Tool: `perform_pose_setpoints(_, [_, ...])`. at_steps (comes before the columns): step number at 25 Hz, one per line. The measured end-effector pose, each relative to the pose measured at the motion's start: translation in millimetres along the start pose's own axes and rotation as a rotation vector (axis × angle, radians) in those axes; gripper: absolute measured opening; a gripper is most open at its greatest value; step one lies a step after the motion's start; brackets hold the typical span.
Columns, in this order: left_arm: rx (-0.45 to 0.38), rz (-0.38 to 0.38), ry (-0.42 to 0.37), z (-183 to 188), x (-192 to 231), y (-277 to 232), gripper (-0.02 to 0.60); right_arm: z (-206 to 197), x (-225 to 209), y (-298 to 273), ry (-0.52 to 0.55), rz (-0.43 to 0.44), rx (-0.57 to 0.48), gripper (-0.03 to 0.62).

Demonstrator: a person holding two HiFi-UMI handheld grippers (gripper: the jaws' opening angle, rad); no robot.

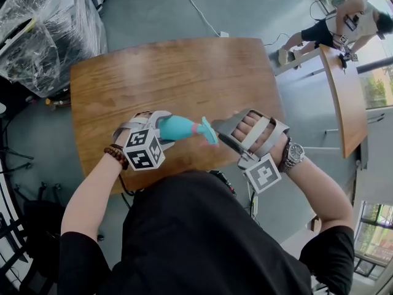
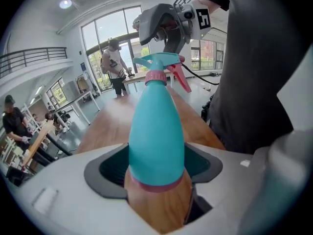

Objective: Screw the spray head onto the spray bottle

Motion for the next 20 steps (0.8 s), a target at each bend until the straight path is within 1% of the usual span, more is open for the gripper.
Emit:
perform_pose_setpoints(2, [-0.003, -0.013, -0.01, 3, -3, -1, 0.37, 6, 1, -4, 0.082, -0.037, -0.034, 0.25])
perform_pose_setpoints(4, [-0.002, -0.026, -0.02, 7, -5, -3, 0.37, 10, 2, -6, 0.134, -0.064, -0.057, 0.251])
perform_pose_setpoints(7, [0.0, -0.046, -0.042, 11, -11, -4, 0.37, 18, 10, -9, 0.192, -0.053, -0.098, 0.242])
perform_pose_setpoints(8, [0.0, -0.049, -0.051, 13, -13, -5, 0.37, 21, 13, -10, 0.206, -0.043, -0.112, 0.227])
perform_pose_setpoints(9, [-0.002, -0.051, -0.058, 14, -14, -4, 0.37, 24, 16, -10, 0.214, -0.034, -0.124, 0.197])
perform_pose_setpoints(11, [-0.007, -0.049, -0.064, 17, -15, -4, 0.37, 26, 20, -9, 0.212, -0.026, -0.136, 0.128])
perform_pose_setpoints(12, [-0.008, -0.046, -0.065, 17, -15, -4, 0.37, 26, 20, -10, 0.205, -0.025, -0.135, 0.115])
perform_pose_setpoints(15, [-0.008, -0.036, -0.074, 18, -16, -4, 0.37, 26, 21, -11, 0.191, -0.026, -0.13, 0.115])
perform_pose_setpoints(18, [0.001, -0.024, -0.101, 20, -18, -5, 0.37, 27, 24, -11, 0.184, -0.017, -0.128, 0.115])
perform_pose_setpoints(20, [0.005, -0.006, -0.112, 20, -18, -5, 0.368, 27, 22, -10, 0.132, 0.011, -0.126, 0.115])
Point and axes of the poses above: the fingertips, and each gripper's own axes: y backward along the fingers, x to its left, z out of its top, the point moved 8 cm from there along y, backward along the fingers, and after that the axes turned 8 degrees about x, right-handed, at the moved point
